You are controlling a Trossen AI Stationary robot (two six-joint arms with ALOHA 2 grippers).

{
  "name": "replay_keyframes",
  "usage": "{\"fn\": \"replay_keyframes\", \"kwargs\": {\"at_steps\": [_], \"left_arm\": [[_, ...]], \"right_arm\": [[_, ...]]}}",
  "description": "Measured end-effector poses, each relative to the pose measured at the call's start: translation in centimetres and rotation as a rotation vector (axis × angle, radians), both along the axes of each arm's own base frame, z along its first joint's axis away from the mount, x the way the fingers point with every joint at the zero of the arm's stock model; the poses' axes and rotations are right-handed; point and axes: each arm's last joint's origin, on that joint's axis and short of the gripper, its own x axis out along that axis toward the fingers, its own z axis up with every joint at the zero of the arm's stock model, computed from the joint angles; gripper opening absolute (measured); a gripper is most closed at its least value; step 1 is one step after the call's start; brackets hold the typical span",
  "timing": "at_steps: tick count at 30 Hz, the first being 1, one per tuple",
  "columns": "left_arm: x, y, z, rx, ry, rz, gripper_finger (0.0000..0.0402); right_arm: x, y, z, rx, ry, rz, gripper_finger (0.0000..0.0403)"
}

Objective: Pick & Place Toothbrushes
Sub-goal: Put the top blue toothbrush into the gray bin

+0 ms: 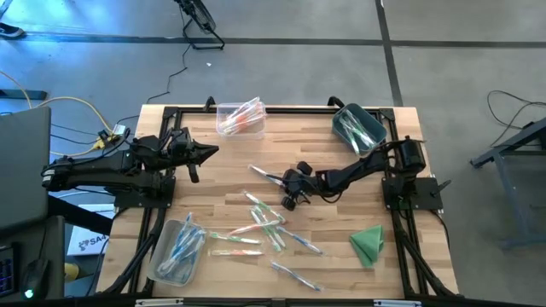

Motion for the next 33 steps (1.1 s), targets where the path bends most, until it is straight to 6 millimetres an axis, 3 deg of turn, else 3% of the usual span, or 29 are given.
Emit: {"fn": "replay_keyframes", "kwargs": {"at_steps": [5, 13, 22, 27, 33], "left_arm": [[0.0, 0.0, 0.0, 0.000, 0.000, 0.000, 0.0000], [0.0, 0.0, 0.0, -0.087, -0.033, 0.002, 0.0000], [0.4, 0.2, -0.1, -0.135, -0.040, 0.049, 0.0005], [1.8, 0.5, -0.2, -0.137, -0.049, 0.122, 0.0054], [3.7, 0.8, 0.2, -0.094, -0.112, 0.142, 0.0133]], "right_arm": [[-0.4, -0.1, 1.8, -0.002, -0.014, 0.019, 0.0013], [-1.5, -1.7, 7.2, -0.009, -0.120, 0.006, 0.0013], [-4.5, -6.0, 14.4, -0.008, -0.338, -0.013, 0.0013], [-5.3, -8.6, 15.8, 0.012, -0.429, -0.034, 0.0013], [-5.2, -10.2, 17.1, 0.004, -0.583, 0.025, 0.0013]]}}
